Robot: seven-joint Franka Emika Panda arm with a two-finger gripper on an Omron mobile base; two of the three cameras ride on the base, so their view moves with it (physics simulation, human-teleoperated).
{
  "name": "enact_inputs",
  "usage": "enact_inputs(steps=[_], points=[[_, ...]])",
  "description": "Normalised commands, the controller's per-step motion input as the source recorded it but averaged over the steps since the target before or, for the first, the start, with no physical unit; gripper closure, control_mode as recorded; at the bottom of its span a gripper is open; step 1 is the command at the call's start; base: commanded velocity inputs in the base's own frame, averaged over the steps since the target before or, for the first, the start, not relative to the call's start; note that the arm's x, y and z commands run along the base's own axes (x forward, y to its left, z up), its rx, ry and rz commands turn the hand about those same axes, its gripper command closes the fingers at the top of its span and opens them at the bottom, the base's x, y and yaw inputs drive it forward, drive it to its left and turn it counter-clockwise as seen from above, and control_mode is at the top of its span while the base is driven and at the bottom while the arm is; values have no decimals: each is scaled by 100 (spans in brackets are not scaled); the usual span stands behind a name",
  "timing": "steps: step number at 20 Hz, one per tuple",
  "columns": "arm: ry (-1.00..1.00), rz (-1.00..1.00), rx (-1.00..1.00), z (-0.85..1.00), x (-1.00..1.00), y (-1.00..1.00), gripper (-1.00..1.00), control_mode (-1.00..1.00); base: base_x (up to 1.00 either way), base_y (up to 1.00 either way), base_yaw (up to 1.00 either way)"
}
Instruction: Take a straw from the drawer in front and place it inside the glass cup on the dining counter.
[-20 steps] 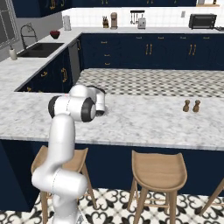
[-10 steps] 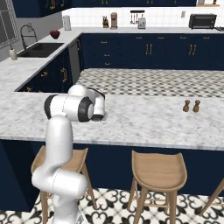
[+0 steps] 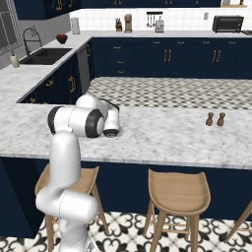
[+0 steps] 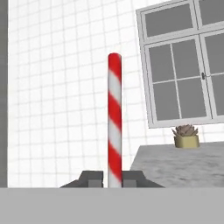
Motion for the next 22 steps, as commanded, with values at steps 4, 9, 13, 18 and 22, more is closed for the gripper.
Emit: enact_inputs(steps=[4, 9, 13, 18, 22], points=[[-9, 3, 0, -5, 0, 0, -100, -100, 0, 0, 0], [-6, 1, 0, 0, -1, 0, -100, -100, 0, 0, 0], [-13, 0, 0, 11, -5, 0, -100, -100, 0, 0, 0], [-21, 0, 0, 63, -9, -18, -100, -100, 0, 0, 0], [-29, 0, -4, 84, -23, -39, -100, -100, 0, 0, 0]])
